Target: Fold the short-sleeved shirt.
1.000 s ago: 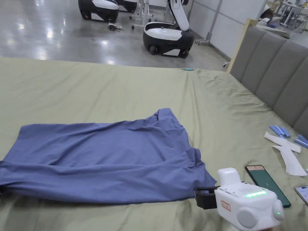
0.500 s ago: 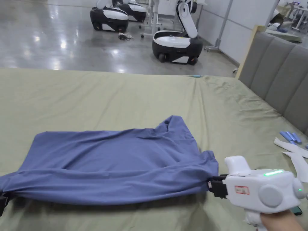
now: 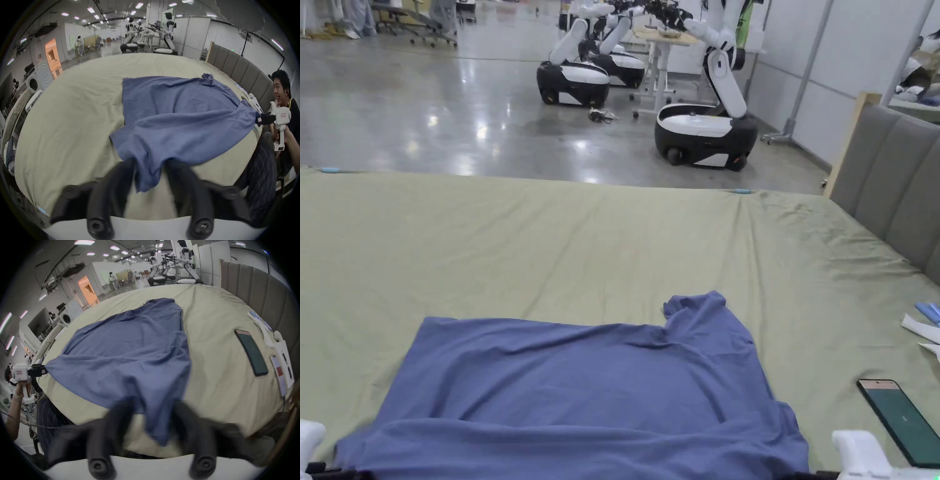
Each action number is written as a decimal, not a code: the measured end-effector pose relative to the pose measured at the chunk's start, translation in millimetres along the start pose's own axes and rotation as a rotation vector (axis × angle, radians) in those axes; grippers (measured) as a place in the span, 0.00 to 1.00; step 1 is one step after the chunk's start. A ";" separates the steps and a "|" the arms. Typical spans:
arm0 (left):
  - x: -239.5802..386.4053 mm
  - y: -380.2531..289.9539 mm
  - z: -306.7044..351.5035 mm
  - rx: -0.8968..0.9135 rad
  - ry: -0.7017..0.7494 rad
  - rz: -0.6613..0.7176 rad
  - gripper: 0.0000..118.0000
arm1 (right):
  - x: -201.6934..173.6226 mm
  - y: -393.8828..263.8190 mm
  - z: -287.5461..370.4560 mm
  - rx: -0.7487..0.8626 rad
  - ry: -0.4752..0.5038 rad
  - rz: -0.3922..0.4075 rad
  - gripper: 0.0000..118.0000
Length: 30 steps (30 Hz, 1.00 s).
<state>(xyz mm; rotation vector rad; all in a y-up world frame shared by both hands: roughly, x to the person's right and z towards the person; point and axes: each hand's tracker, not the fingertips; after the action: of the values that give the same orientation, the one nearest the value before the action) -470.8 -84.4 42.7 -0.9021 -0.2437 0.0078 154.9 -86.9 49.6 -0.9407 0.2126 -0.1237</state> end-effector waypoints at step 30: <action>-42.4 225.6 -193.8 0.064 0.272 -0.090 0.82 | -116.6 54.7 -3.6 0.354 0.065 0.108 0.01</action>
<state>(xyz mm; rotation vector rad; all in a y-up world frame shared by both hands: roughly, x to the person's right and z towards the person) -449.2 -99.0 -256.6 -0.8174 -0.0301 -0.1879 41.4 -34.8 18.0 -0.5720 0.2901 -0.0888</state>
